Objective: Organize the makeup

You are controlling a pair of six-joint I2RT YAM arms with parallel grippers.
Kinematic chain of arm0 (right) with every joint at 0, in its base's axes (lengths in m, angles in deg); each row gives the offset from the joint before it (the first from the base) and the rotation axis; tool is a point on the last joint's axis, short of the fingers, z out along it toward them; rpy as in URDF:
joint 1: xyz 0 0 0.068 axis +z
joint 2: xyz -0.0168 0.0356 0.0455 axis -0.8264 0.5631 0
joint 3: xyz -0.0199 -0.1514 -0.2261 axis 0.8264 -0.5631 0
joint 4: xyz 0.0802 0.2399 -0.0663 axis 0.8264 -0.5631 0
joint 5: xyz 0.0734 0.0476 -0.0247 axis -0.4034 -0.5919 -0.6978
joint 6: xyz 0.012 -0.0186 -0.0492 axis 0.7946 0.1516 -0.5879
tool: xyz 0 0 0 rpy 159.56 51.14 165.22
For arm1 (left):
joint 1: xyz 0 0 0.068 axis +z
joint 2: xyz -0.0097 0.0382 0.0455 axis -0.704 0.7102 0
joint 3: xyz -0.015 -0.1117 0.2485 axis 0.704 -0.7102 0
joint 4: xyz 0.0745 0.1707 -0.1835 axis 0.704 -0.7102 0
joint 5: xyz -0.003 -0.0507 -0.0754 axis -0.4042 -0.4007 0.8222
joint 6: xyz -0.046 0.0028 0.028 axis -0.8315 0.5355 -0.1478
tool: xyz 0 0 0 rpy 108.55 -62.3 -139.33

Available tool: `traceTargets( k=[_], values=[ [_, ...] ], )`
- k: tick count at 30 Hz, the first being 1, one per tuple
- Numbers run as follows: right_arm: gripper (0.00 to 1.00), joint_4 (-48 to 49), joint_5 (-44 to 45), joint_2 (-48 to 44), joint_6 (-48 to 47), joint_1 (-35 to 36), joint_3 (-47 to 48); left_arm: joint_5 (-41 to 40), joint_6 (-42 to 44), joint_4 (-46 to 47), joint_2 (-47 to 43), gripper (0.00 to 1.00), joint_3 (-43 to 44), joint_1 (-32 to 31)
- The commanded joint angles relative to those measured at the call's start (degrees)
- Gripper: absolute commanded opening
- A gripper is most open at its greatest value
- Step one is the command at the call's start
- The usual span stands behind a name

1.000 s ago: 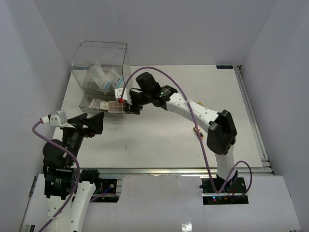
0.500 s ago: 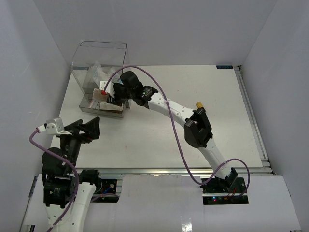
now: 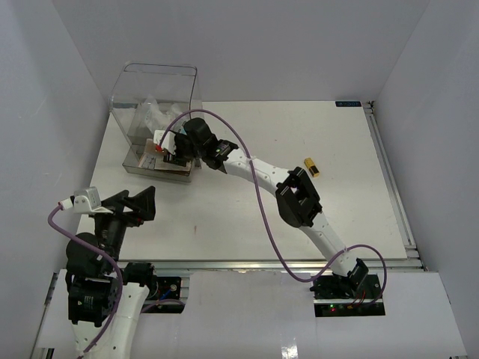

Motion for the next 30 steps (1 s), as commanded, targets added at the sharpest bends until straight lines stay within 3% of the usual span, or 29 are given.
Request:
traceTargets(
  k=[1, 3, 9, 14, 17, 21, 26, 29, 30],
  values=[
    [0.52, 6.3, 1.3, 0.3, -0.5, 0.3, 0.7, -0.3, 0.6, -0.9, -0.3, 0.98, 0.0, 0.0],
    [0.63, 6.4, 1.6, -0.2, -0.5, 0.3, 0.1, 0.0, 0.5, -0.8, -0.1, 0.98, 0.0, 0.0],
    [0.77, 5.2, 0.5, -3.8, 0.1, 0.3, -1.7, 2.4, -0.1, -0.5, 0.7, 0.98, -0.2, 0.0],
    [0.79, 4.1, -1.2, -9.0, 1.5, 0.3, -5.6, 3.7, -1.0, 0.1, 1.8, 0.98, -0.3, 0.0],
    [0.78, 0.8, -4.2, -13.1, 3.2, 0.0, -7.9, 5.6, -1.5, 0.2, 3.4, 0.98, -0.4, 0.0],
    [0.75, -7.8, -17.3, -19.9, 4.3, -1.6, -10.4, 7.9, -2.3, 0.3, 6.9, 0.98, -0.4, 0.0],
    [0.69, -12.9, -36.6, -34.7, 5.6, -7.4, -24.7, 11.6, -4.4, 1.5, 13.7, 0.98, -2.4, 0.0],
    [0.59, -13.0, -40.5, -45.6, 4.6, -12.0, -37.4, 11.6, -9.4, 3.2, 17.0, 0.96, -5.3, 0.0],
    [0.5, -12.5, -39.8, -49.2, 4.3, -13.3, -42.3, 10.8, -12.1, 4.0, 18.0, 0.94, -6.8, 0.0]
  ],
)
